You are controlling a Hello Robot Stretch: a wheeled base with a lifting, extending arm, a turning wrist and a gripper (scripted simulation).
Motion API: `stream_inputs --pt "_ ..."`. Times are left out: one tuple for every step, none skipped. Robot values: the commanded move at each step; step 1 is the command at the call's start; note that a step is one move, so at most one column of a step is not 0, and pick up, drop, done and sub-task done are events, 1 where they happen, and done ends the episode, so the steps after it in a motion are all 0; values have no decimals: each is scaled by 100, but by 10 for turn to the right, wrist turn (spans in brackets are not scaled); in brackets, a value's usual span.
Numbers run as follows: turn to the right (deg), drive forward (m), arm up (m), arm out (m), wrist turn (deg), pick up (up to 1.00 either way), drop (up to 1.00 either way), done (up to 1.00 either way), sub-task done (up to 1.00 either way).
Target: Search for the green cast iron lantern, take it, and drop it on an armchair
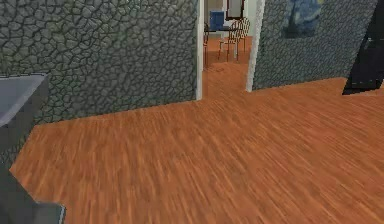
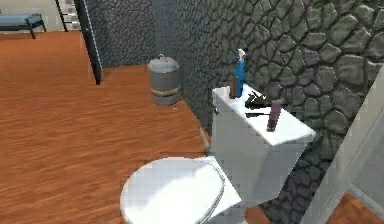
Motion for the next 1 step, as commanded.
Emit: stream_inputs --pt "90 0 0 0 0 0 0 0 0"
